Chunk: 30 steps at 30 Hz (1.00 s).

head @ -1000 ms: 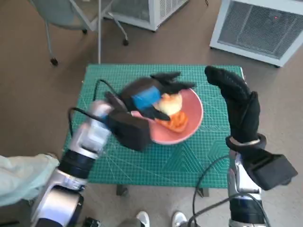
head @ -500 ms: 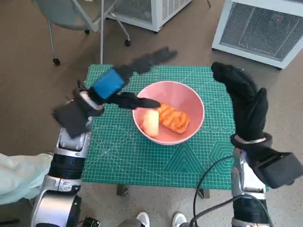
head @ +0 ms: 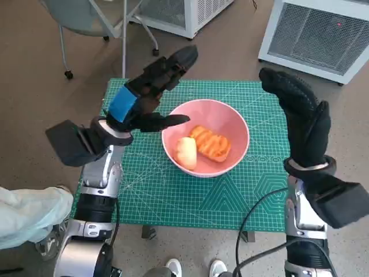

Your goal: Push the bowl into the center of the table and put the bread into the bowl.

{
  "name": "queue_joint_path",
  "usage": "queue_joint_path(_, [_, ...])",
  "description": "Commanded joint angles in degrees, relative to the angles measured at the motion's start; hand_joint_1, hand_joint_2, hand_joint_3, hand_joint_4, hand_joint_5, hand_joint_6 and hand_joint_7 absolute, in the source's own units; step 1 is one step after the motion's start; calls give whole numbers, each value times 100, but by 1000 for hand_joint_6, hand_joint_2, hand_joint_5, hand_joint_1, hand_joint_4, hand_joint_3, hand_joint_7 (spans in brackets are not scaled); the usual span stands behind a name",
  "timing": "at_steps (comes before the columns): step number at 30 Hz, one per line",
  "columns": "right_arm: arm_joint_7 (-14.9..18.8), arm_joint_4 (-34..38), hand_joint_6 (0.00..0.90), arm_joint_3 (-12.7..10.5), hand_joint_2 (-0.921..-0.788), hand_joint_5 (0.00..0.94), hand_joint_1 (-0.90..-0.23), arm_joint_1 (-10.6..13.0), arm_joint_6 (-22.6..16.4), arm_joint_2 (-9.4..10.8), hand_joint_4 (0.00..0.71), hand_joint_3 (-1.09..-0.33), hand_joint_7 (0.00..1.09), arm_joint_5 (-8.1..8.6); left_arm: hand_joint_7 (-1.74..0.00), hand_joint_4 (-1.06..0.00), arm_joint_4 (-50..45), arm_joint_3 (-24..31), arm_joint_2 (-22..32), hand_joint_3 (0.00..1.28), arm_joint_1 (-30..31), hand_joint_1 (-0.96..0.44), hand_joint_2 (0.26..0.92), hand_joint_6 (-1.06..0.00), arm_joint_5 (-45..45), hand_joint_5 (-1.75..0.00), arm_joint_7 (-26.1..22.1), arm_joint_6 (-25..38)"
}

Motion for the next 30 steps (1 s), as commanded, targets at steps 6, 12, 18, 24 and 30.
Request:
queue_joint_path(6, [17,64,-1,-14,-921,2,-713,30,132,-47,176,-727,534,22,0,-147,-92,180,17,126,140,-439,921,-301,-69,0,11,30])
queue_joint_path(12, [31,24,-1,-30,-921,2,-708,35,208,-75,177,-727,532,45,-2,-144,-13,347,-157,127,194,-450,921,-304,-291,0,-26,-59])
queue_joint_path(18, [15,29,-1,-39,-921,2,-704,-7,267,-84,176,-728,531,38,-2,-142,122,463,-314,125,230,-447,921,-304,-433,0,-92,-144])
queue_joint_path(24, [22,59,-1,-59,-921,1,-704,-75,359,-96,176,-730,528,60,-1,-143,123,532,-482,125,334,-466,921,-303,-464,-1,-90,-358])
queue_joint_path(30, [48,155,-1,-84,-921,1,-706,-203,406,-110,175,-732,526,88,0,-130,183,595,-642,128,407,-484,921,-276,-428,0,-45,-670])
